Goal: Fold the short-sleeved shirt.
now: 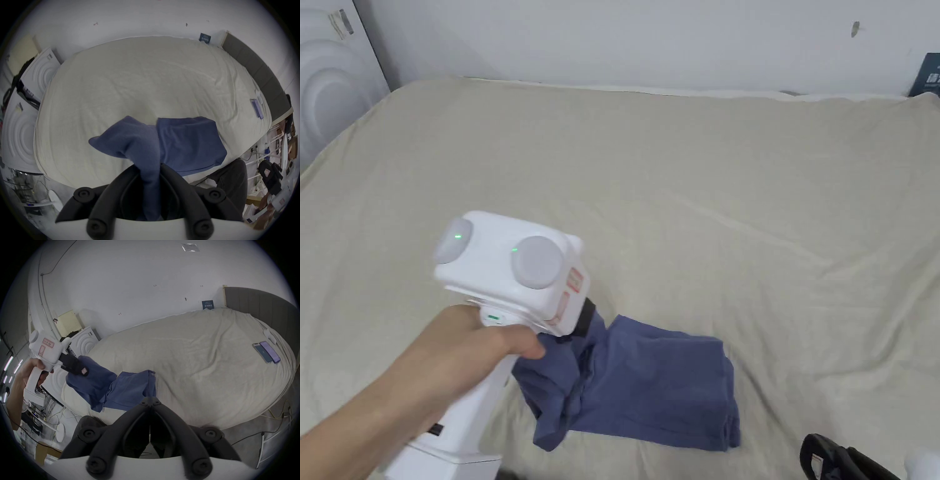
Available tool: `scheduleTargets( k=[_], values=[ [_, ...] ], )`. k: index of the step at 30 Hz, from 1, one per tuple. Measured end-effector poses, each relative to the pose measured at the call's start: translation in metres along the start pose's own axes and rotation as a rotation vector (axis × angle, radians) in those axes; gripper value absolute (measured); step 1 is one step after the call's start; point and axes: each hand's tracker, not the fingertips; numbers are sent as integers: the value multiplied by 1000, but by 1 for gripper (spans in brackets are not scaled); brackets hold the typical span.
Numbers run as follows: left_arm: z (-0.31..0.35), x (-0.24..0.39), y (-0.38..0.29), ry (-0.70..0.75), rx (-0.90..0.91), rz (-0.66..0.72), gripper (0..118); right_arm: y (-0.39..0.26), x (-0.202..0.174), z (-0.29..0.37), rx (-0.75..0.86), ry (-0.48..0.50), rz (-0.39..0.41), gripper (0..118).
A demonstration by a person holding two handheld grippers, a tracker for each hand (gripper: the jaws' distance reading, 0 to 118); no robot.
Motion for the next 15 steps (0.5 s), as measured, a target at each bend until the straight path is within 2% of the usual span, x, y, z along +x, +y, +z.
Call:
scheduleTargets(
  k=[2,4,6,9,10,12,13,14,15],
  values=[
    [-10,28,4,33,-10,-31,7,-3,2,2,-11,-15,-1,1],
    [-24,55,6,45,-18,-110,7,-3,4,8,-7,-49,32,1],
    [-41,80,8,43,-24,-87,7,-2,4,13,0,-86,63,1],
    [-70,112,13,37,-12,-87,11,1,11,18,4,-85,33,1],
    [-78,125,14,23,-1,-83,24,2,12,20,5,-94,33,1],
    [-93,145,14,-35,13,-73,82,4,16,22,2,-115,39,1],
    [-98,154,14,-91,29,-88,104,5,18,23,-2,-122,41,1],
    [-96,159,13,-139,51,-90,110,5,20,24,-3,-131,41,1],
    [-93,160,13,-197,64,-69,110,7,22,26,-5,-144,38,1]
  ],
)
